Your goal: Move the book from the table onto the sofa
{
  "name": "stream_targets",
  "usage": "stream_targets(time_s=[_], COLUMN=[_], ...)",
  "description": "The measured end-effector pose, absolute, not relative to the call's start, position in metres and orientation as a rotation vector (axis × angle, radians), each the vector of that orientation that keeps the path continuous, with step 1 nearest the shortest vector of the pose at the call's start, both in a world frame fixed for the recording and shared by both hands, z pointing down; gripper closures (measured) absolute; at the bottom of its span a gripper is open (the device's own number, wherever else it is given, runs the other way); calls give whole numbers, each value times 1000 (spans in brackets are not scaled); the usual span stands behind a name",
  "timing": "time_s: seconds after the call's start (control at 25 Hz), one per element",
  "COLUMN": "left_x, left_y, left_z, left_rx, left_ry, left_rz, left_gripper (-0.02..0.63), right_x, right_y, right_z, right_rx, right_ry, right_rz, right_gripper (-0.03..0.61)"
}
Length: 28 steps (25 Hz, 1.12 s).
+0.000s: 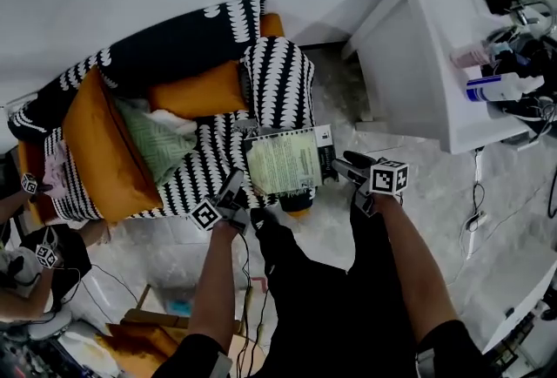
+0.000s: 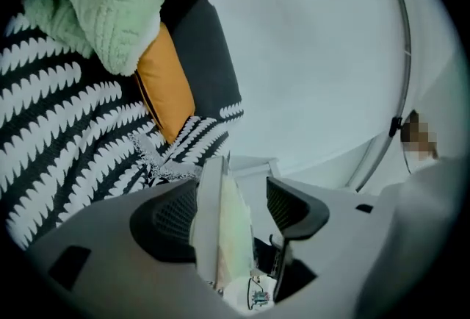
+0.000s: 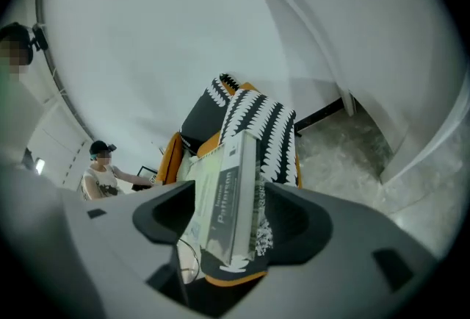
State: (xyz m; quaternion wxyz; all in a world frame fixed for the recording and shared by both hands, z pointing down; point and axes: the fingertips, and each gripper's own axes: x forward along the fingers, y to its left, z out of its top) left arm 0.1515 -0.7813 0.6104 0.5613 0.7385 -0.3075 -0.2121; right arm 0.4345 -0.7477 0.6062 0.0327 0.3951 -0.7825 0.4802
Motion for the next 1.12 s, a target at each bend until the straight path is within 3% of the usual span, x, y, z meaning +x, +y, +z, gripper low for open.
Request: stream_targets(time_s=[0.24, 0.48, 0.72, 1.12], left_x=[150, 197, 247, 282], left_y=[-755, -713, -662, -611], left_z=[548, 485, 447, 429], left_rx=[1805, 1902, 2004, 2042], left_ry=[-701, -635, -622, -502], left_rz=[-519, -505, -484, -401], left_gripper=[327, 435, 583, 603], right_x=[409, 393, 390, 392], right_y=[-709, -665, -625, -600], right_z=[565, 524, 489, 461], right_rx=[947, 833, 742, 681], right_ry=[-2467, -2498, -2539, -2584], right_rz=[1382, 1273, 1198, 985], right_gripper=[312, 515, 548, 571])
